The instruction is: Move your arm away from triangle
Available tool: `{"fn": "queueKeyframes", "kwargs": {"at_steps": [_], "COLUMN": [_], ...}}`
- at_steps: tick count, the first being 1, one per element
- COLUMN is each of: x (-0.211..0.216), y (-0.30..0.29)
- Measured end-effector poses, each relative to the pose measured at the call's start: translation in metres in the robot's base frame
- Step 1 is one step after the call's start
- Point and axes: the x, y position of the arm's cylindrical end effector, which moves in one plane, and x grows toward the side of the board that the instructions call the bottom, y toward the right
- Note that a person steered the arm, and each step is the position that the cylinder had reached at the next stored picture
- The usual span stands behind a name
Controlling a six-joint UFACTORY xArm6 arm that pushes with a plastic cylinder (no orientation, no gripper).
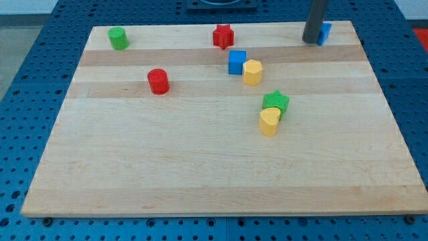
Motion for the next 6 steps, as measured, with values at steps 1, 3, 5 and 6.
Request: {"fn": "queueKeyframes", "kwargs": {"at_steps": [1, 3, 5, 6], "x": [0.0, 0.018, 0.038, 0.047], "y": [0.0, -0.027, -0.085, -0.111]}}
